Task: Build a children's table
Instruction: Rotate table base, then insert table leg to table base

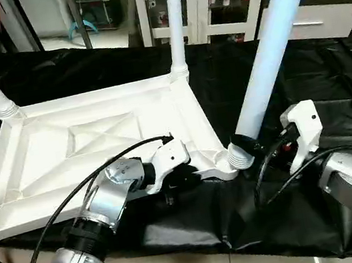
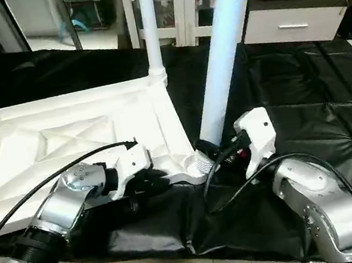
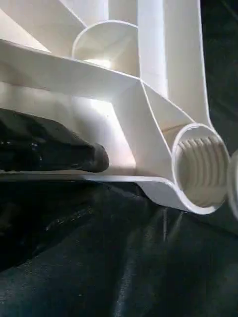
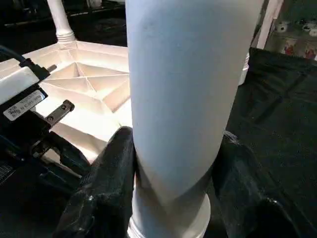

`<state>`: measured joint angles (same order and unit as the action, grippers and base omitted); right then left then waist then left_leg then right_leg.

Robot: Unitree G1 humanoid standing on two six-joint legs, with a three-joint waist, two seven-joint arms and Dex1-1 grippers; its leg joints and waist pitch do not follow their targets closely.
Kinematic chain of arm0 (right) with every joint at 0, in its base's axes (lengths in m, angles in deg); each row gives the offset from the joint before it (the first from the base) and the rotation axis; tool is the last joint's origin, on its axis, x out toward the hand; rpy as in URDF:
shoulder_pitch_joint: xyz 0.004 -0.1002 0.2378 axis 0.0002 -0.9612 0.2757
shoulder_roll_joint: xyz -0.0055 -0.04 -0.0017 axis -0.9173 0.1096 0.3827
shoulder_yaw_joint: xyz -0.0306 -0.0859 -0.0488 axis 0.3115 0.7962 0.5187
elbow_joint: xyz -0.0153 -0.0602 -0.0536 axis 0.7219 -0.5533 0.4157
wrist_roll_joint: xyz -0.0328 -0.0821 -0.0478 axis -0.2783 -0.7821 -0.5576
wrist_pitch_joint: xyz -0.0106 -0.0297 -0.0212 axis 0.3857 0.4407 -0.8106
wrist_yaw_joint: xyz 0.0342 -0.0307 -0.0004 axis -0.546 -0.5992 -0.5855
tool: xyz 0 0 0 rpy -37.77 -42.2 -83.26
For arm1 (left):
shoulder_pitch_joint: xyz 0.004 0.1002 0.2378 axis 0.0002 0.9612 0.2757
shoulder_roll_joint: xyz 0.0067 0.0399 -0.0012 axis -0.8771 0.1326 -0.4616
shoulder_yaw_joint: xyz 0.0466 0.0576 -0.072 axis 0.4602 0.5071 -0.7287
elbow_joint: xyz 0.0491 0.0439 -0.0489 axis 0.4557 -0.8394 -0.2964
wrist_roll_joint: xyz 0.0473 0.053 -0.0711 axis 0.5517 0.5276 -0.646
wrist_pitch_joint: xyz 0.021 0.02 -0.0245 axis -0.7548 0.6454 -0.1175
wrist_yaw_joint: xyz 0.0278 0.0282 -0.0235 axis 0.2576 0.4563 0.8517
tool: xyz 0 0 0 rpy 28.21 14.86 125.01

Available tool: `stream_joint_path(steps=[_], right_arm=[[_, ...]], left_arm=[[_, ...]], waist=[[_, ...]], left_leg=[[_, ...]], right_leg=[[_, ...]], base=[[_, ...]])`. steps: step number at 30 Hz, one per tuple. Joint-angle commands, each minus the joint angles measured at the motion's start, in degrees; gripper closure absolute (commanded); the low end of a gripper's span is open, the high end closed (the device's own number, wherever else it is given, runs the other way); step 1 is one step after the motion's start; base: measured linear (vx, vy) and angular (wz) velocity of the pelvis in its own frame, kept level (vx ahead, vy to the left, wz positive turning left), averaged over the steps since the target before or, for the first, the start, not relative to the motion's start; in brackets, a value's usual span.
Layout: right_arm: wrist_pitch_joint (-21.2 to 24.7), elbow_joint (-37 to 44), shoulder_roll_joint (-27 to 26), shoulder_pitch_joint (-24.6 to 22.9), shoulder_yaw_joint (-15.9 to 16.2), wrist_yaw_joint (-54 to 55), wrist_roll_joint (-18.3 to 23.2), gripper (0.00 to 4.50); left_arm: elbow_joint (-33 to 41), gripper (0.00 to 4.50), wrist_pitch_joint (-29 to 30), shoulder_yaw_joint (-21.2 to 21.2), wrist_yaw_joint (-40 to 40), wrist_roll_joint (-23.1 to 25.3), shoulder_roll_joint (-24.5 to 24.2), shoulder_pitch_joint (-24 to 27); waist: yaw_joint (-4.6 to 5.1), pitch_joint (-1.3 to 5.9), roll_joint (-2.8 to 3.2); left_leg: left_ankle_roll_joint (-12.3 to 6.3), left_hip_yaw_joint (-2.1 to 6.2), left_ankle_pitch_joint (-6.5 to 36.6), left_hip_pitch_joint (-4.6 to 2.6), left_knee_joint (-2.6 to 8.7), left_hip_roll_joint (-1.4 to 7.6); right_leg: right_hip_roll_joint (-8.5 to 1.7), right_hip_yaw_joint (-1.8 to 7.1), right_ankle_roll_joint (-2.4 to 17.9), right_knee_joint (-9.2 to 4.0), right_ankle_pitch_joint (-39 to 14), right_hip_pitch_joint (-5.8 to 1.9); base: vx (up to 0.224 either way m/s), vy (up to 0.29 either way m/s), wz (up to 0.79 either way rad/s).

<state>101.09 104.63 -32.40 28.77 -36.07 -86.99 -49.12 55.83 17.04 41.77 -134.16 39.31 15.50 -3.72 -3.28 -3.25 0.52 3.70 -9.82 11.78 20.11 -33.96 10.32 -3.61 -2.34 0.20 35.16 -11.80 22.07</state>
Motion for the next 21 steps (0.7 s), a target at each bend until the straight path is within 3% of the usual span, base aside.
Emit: stream_joint_path(steps=[1, 6, 15, 16, 18, 20, 21], right_arm=[[0.5, 0.9, 0.1, 0.9, -1.2, 0.3, 1.1, 2.66], [0.5, 0.3, 0.1, 1.6, -1.5, 0.1, 1.4, 2.66], [-0.4, -5.2, -2.8, 5.8, 0.5, 0.7, 0.5, 2.66], [-0.4, -6.2, -3.0, 6.4, 0.7, 0.6, 0.7, 2.66], [0.3, -9.4, -3.2, 8.3, 1.2, -0.5, 1.2, 2.66], [1.1, -12.1, -2.5, 9.8, 1.9, -2.1, 1.2, 2.66], [1.2, -12.1, -2.5, 9.8, 1.9, -2.2, 1.2, 2.66]], left_arm=[[-0.1, 3.79, 1.2, 0.6, 0.1, 1.2, -1.7, 0.0], [0.8, 3.79, 1.9, 1.3, -2.1, 1.6, -3.7, 1.0], [-1.6, 3.97, 1.4, 1.9, -1.7, 0.7, -2.1, 0.3], [-1.5, 4.29, 1.6, 2.1, -2.0, 0.5, -2.1, 0.3], [-1.3, 4.36, 1.8, 2.1, -2.3, 0.1, -1.8, 0.2], [-1.0, 4.46, 2.1, 2.3, -2.9, -0.4, -1.4, 0.1], [-1.0, 4.46, 2.1, 2.3, -2.9, -0.4, -1.4, 0.1]], waist=[[-0.21, 3.02, -0.82], [-0.09, 2.93, -0.95], [-0.13, 3.03, -0.78], [-0.02, 3.08, -0.66], [-0.05, 3.16, -0.75], [-0.03, 3.16, -1.28], [-0.09, 3.22, -1.2]], left_leg=[[-2.42, 0.83, 7.7, 0.13, 4.2, 2.7], [-1.92, 0.79, 8.5, 0.03, 4.31, 2.69], [-1.81, 0.7, 7.4, -0.03, 4.21, 2.69], [-1.7, 0.69, 7.6, -0.14, 4.22, 2.66], [-1.63, 0.68, 7.3, -0.17, 4.15, 2.67], [-2.15, 0.51, 6.0, -0.09, 4.07, 2.66], [-2.3, 0.56, 5.8, -0.12, 4.01, 2.65]], right_leg=[[-4.6, 2.77, 12.1, -4.2, -7.9, -2.52], [-4.57, 2.78, 11.2, -4.47, -11.0, -2.25], [-4.55, 2.8, 12.6, -4.18, -7.6, -2.24], [-4.49, 2.77, 12.8, -4.12, -7.4, -2.12], [-4.54, 2.8, 13.1, -4.01, -6.8, -2.2], [-4.48, 2.76, 13.6, -3.89, -5.3, -2.27], [-4.49, 2.74, 13.8, -3.72, -4.9, -2.33]], base=[[0.0, 0.0, 0.0], [0.0, 0.0, 0.0], [0.0, 0.0, 0.0], [0.0, 0.0, 0.0], [0.0, 0.0, 0.0], [0.0, 0.0, 0.0], [0.0, 0.0, 0.0]])
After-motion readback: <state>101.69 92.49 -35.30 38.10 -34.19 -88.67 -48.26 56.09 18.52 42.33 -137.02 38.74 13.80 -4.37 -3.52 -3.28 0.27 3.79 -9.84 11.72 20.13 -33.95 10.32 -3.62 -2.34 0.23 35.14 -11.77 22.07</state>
